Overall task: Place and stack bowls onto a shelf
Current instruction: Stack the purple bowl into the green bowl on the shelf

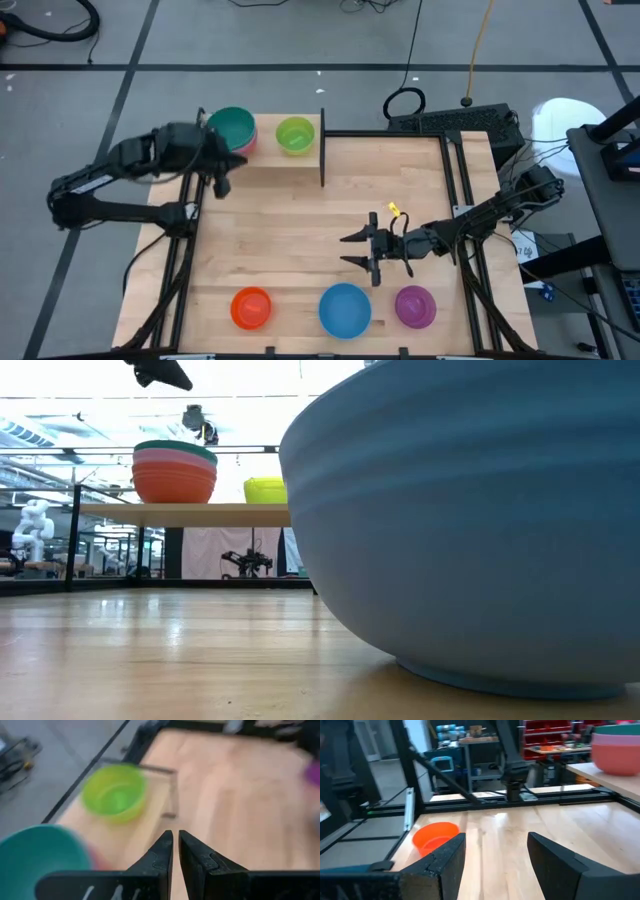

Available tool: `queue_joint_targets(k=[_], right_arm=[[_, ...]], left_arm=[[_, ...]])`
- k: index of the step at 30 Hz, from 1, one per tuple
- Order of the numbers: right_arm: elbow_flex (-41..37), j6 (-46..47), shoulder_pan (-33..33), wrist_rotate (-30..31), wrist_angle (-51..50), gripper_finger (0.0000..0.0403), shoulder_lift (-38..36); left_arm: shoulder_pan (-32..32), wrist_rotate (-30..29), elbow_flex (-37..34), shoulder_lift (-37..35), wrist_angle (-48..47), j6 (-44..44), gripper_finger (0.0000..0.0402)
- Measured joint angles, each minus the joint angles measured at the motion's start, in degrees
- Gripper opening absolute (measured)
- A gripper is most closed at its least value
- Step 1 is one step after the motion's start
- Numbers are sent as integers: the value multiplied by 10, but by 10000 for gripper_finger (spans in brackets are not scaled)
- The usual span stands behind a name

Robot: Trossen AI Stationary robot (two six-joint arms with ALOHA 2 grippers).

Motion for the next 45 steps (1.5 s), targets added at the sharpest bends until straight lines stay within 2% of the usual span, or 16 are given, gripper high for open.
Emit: queue_joint_targets(k=[5, 8, 13, 20, 24, 34, 42, 45], right_arm=[[38, 8, 28, 20, -44, 207, 0], [99, 52, 51, 38, -176, 207, 0], [220, 187, 89, 73, -461, 207, 0], [309, 356, 146, 75, -647, 207, 5], [335, 444, 173, 41, -689, 207, 26], [354, 678, 226, -127, -716, 207, 94], [354, 813, 276, -160, -727, 207, 121], [354, 865, 287, -167, -759, 207, 127]], left_arm=[[-112, -2, -110, -68, 93, -52, 35], [-182, -25, -148, -88, 120, -71, 35], [-291, -118, -197, -91, 160, -80, 35], [-397, -142, -289, -75, 331, -74, 35], [-434, -144, -337, -54, 417, -71, 35], [-479, -177, -396, 18, 563, -89, 35], [-490, -183, -396, 79, 614, -97, 35], [-489, -183, -396, 94, 622, -97, 35]])
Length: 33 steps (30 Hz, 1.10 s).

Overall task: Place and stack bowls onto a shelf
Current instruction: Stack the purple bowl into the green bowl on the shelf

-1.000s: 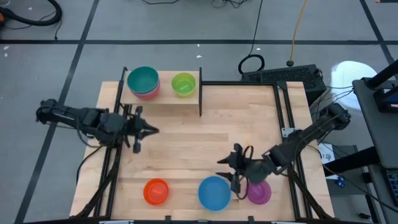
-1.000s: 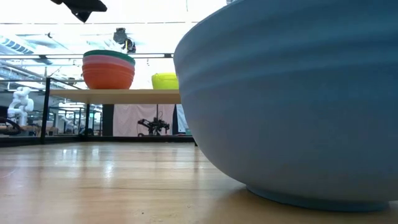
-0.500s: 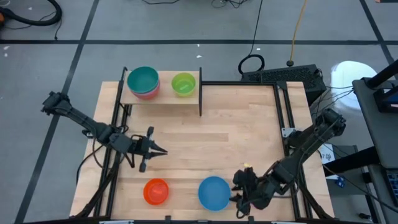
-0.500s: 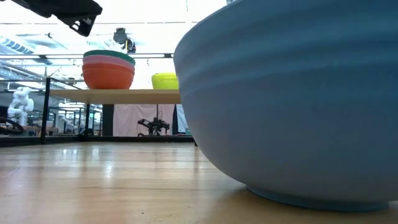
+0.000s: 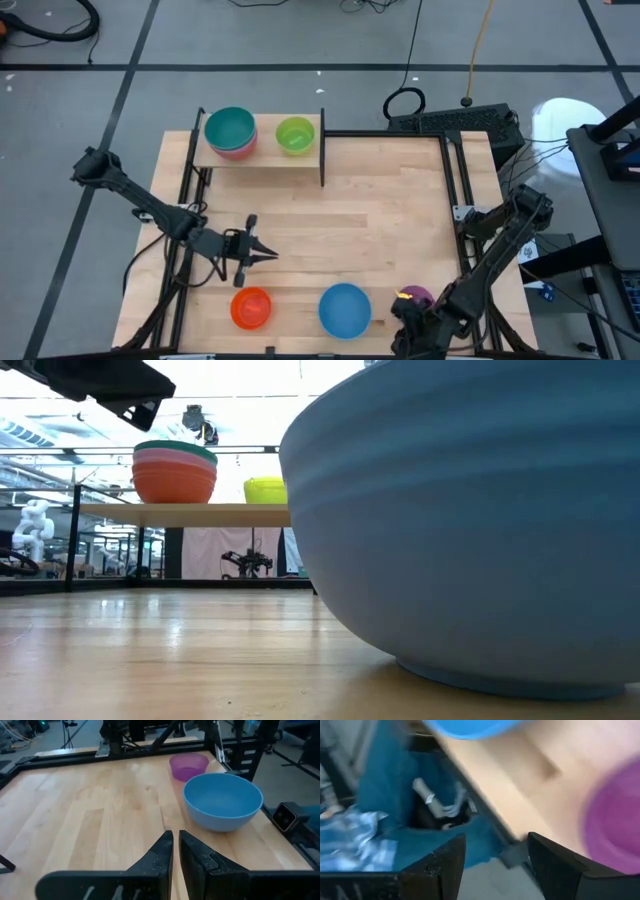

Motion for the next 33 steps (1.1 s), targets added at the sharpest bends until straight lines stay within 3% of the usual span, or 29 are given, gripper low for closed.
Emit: queue_joint_targets(k=[7, 18, 25, 33], right_arm=[[0, 32, 3, 2, -101, 207, 16], [0, -34, -2, 1, -115, 195, 85], [-1, -75, -2, -15, -108, 126, 123], [-1, -114, -4, -11, -108, 16, 128]], left_arm=[[0, 0, 0, 18, 24, 15, 35], [1, 0, 0, 18, 26, 20, 35], [2, 0, 0, 18, 29, 27, 35], [2, -14, 0, 18, 31, 20, 35]])
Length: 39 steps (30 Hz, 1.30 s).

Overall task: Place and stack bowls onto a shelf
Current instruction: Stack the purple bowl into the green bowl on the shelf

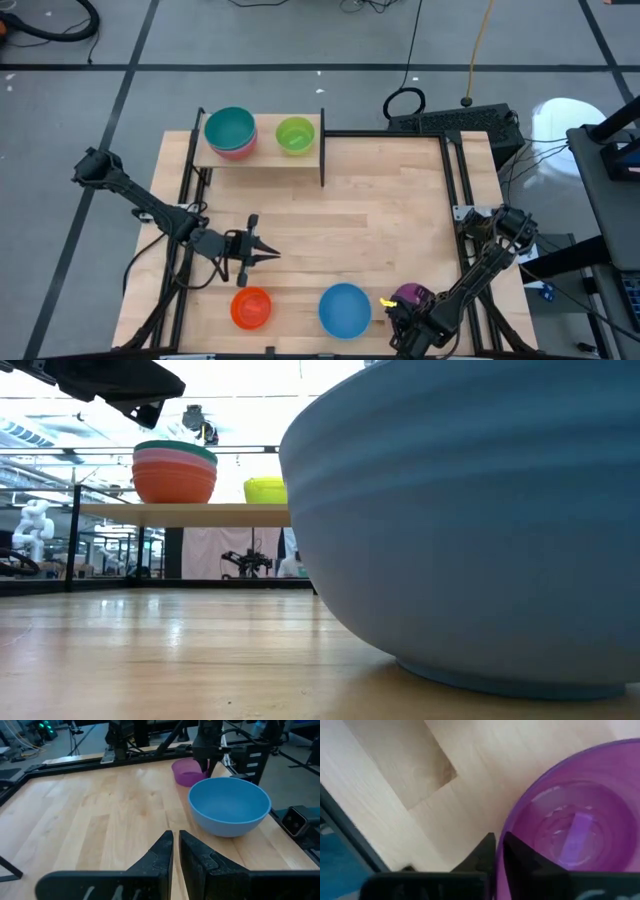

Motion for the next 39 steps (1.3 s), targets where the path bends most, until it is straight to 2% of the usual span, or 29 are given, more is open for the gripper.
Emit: queue_joint_targets(k=[8, 21, 27, 32, 39], right_arm=[[0, -29, -16, 4, -23, 2, -16], [-1, -112, -68, 96, -73, 1, -116], [-1, -209, -125, 136, -77, 0, -160], [-1, -311, -191, 148, -74, 0, -192], [-1, -474, -290, 148, -6, 0, -225]], left_arm=[[1, -6, 0, 0, 0, 5, 35], [11, -6, 0, 0, -6, 3, 35], [11, -6, 0, 0, -7, 3, 35], [11, -6, 0, 0, -7, 1, 35], [11, -6, 0, 0, -20, -19, 35]])
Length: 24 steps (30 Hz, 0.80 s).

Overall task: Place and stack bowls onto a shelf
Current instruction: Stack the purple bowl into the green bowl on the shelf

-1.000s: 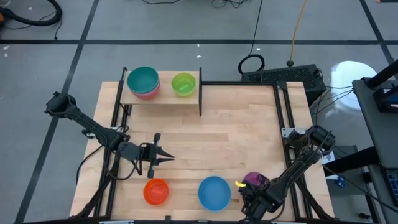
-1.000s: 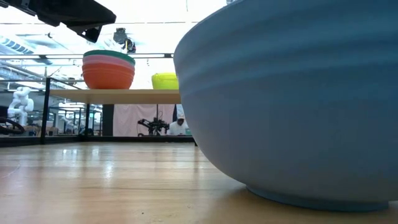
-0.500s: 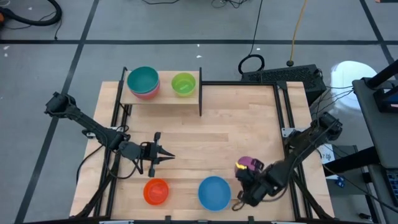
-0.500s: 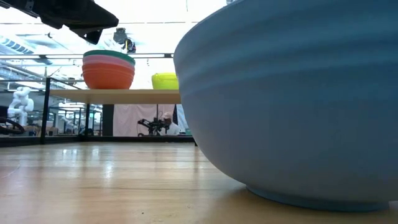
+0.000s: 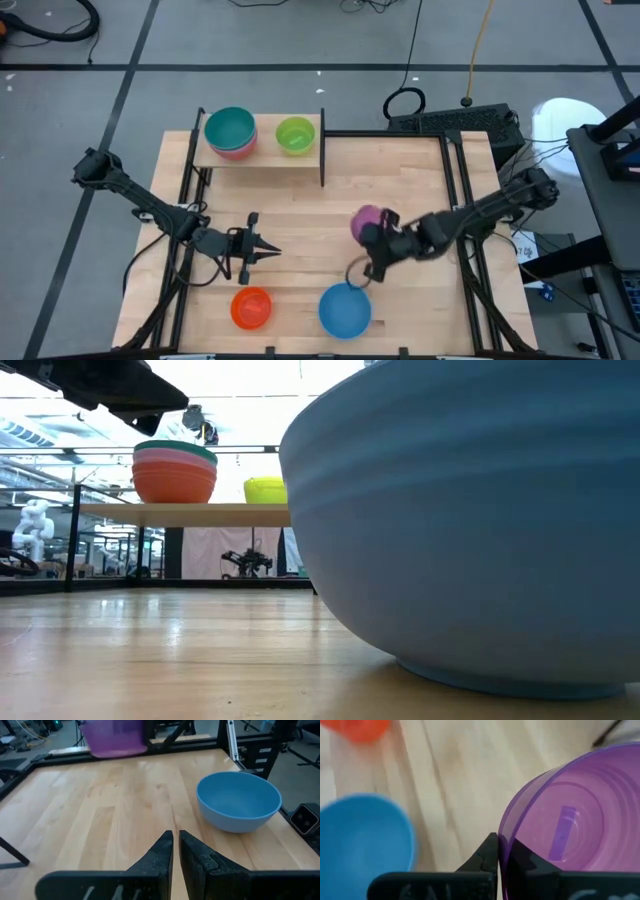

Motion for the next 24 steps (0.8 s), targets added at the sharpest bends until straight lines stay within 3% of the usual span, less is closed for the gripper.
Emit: queue_joint_targets(k=[4, 10, 24], right_arm=[[0, -103, -54, -2, 72, 0, -10], [4, -237, -136, -72, 181, 0, -10], [192, -383, -253, -97, 141, 0, 37]], left_arm=[[0, 0, 0, 0, -9, -20, 35], [0, 0, 0, 0, -8, -34, 35], [0, 0, 0, 0, -8, -34, 35]])
